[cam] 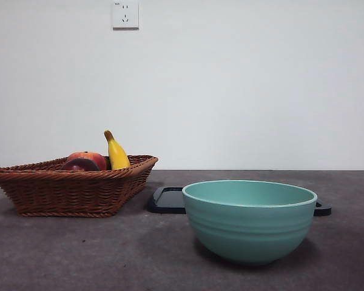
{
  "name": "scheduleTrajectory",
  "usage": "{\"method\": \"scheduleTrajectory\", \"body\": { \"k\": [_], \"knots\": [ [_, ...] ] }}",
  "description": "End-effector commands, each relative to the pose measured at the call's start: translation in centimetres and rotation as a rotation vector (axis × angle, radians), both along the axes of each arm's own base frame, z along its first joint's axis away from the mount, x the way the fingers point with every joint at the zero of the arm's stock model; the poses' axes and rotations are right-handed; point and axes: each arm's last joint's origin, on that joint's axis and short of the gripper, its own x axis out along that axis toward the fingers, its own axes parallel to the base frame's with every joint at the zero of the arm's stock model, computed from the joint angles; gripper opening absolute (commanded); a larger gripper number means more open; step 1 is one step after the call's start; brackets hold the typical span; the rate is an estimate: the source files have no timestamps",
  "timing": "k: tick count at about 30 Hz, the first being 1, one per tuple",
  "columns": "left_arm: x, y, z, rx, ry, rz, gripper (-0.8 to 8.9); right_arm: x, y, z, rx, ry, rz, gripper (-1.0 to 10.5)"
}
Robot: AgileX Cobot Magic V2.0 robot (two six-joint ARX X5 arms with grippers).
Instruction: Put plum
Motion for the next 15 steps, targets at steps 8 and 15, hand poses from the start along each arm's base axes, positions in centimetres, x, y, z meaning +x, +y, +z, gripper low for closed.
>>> {"method": "scheduleTrajectory", "body": {
  "k": [8,15],
  "knots": [
    [-1.3,-0.2,5.0,-0.065,-0.081,-0.064,0.09,-1.2,0.0,4.9,0.043,-0.115,-0.002,0.1],
    [-2.1,-0.4,8.8,-0.027,-0.066,-0.140,0.09,-2.4,0.1,8.6,0.036,-0.080,0.020,0.1]
  ]
}}
